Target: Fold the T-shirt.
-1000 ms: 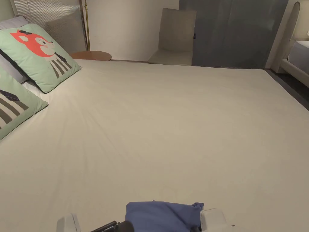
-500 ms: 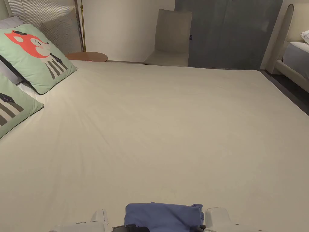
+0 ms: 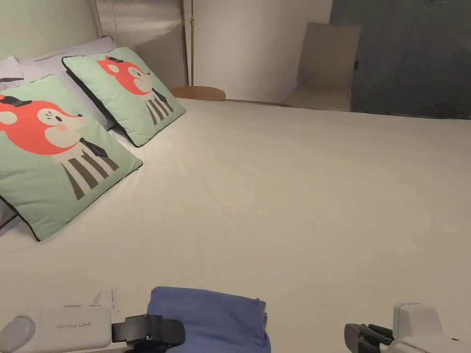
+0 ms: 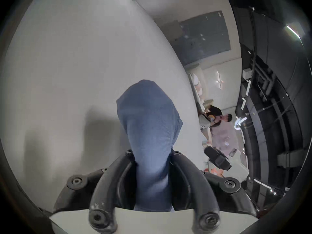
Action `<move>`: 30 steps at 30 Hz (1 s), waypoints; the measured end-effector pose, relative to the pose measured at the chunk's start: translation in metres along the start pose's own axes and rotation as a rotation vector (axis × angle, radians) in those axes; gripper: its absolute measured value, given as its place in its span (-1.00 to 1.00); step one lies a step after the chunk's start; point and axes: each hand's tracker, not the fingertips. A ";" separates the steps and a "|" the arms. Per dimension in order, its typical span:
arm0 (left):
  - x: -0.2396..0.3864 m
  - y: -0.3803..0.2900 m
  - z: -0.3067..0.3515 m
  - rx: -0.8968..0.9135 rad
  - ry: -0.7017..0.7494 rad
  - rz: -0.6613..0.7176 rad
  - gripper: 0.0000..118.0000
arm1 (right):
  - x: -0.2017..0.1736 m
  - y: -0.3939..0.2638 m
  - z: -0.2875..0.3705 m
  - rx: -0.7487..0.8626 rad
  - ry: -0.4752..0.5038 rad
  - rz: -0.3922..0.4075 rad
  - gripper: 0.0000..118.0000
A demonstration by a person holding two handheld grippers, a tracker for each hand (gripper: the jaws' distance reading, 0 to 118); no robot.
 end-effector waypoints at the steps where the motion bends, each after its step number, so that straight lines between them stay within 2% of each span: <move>1: -0.011 0.009 0.015 0.015 0.016 0.010 -0.70 | -0.005 0.002 -0.005 -0.001 0.010 0.007 -1.00; 7: -0.062 0.044 0.089 0.121 0.086 0.135 -0.70 | -0.033 0.005 -0.029 -0.035 0.043 0.033 -1.00; 11: -0.083 0.050 0.102 0.134 0.125 0.196 -0.69 | -0.039 0.008 -0.037 -0.046 0.053 0.032 -1.00; 13: -0.087 0.047 0.099 0.132 0.140 0.208 -0.61 | -0.040 0.009 -0.037 -0.046 0.050 0.036 -1.00; 14: -0.086 0.045 0.098 0.133 0.141 0.204 -0.44 | -0.039 0.010 -0.036 -0.044 0.047 0.039 -1.00; 15: -0.083 0.041 0.097 0.143 0.158 0.203 -0.07 | -0.038 0.011 -0.035 -0.042 0.044 0.041 -1.00; 17: -0.070 0.035 0.099 0.216 0.297 0.137 0.66 | -0.034 0.013 -0.030 -0.036 0.040 0.037 -1.00; 18: -0.059 0.030 0.100 0.257 0.368 0.076 0.91 | -0.032 0.014 -0.028 -0.030 0.036 0.036 -1.00; 19: -0.046 0.023 0.102 0.309 0.425 0.015 0.85 | -0.029 0.015 -0.025 -0.024 0.028 0.038 -1.00; 22: -0.009 0.008 0.110 0.398 0.551 -0.145 0.86 | -0.020 0.016 -0.018 -0.006 0.020 0.028 -1.00; 26: 0.041 -0.022 0.101 0.457 0.562 -0.204 0.77 | -0.012 0.016 -0.007 0.029 -0.008 0.025 -1.00; 27: 0.054 -0.031 0.094 0.473 0.556 -0.246 0.42 | -0.010 0.016 -0.004 0.038 -0.018 0.026 -1.00; 29: 0.076 -0.046 0.072 0.481 0.567 -0.256 -0.60 | -0.005 0.016 0.002 0.054 -0.027 0.016 -1.00; 30: 0.086 -0.053 0.060 0.477 0.562 -0.254 -0.97 | -0.002 0.015 0.006 0.065 -0.033 0.009 -1.00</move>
